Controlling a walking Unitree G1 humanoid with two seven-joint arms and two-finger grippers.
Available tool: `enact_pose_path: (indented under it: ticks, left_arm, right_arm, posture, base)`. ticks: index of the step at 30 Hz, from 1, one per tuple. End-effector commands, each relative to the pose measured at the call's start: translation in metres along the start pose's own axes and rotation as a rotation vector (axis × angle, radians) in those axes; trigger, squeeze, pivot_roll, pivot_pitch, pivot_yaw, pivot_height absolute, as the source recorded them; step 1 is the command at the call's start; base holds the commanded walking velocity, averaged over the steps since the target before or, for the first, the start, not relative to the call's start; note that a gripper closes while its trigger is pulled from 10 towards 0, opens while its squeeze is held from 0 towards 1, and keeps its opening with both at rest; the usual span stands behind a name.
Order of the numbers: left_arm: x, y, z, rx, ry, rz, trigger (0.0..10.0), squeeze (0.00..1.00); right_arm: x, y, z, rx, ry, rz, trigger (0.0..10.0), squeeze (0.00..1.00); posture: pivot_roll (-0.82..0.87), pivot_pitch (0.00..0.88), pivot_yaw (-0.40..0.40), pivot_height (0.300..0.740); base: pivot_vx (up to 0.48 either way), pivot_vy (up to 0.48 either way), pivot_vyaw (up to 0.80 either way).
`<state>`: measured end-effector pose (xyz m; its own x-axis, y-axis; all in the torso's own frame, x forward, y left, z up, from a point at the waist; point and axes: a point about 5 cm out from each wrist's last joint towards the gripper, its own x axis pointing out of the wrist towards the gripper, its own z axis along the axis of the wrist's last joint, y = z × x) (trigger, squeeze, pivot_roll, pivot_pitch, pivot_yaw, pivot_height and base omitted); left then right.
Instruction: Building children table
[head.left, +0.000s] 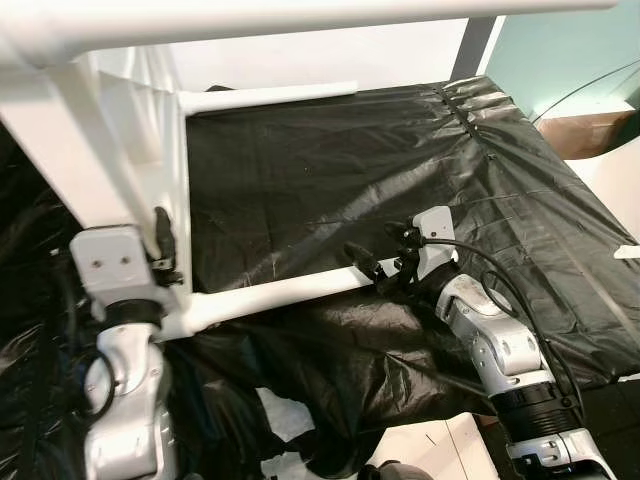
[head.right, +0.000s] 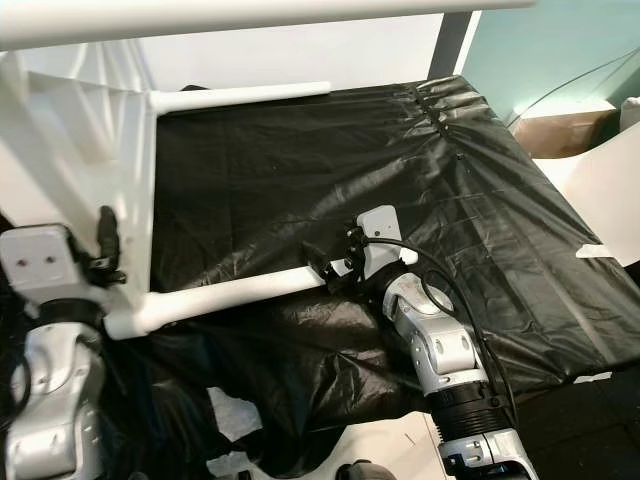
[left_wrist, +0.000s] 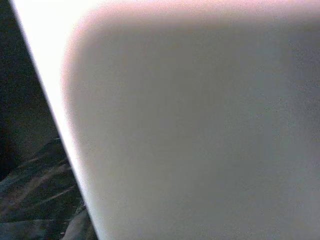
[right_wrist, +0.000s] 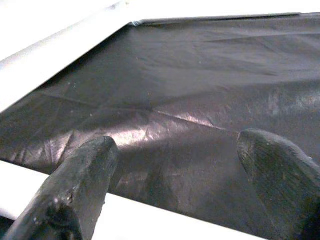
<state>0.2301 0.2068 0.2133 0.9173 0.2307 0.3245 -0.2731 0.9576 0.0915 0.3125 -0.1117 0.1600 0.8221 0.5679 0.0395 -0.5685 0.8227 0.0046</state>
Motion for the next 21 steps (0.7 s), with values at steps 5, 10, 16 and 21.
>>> enact_pose_path:
  ticks: [5,10,16,21]
  left_arm:
    - [-0.009,0.045,0.009,0.126,-0.046,0.110,4.2,0.00]
    - [-0.012,0.030,0.007,0.109,-0.031,-0.088,10.0,0.00]
    - [-0.019,0.015,0.004,0.032,-0.016,-0.183,10.0,1.00]
    - [-0.029,0.001,0.010,-0.092,-0.001,-0.323,10.0,0.00]
  right_arm:
    - [0.001,0.001,-0.005,-0.019,0.014,0.015,10.0,0.00]
    - [0.003,0.003,-0.011,-0.027,0.034,0.027,10.0,0.00]
    - [0.000,0.000,-0.017,-0.014,0.052,0.015,10.0,0.00]
    - [0.001,-0.002,-0.020,-0.013,0.074,0.002,10.0,0.00]
  posture:
    - [0.14,0.110,-0.045,0.740]
    - [0.15,0.106,-0.050,0.740]
    - [0.14,0.101,-0.053,0.740]
    - [0.14,0.095,-0.057,0.740]
  base:
    - [0.000,0.000,0.00]
    - [0.000,0.000,0.00]
    - [0.000,0.000,0.00]
    - [0.000,0.000,0.00]
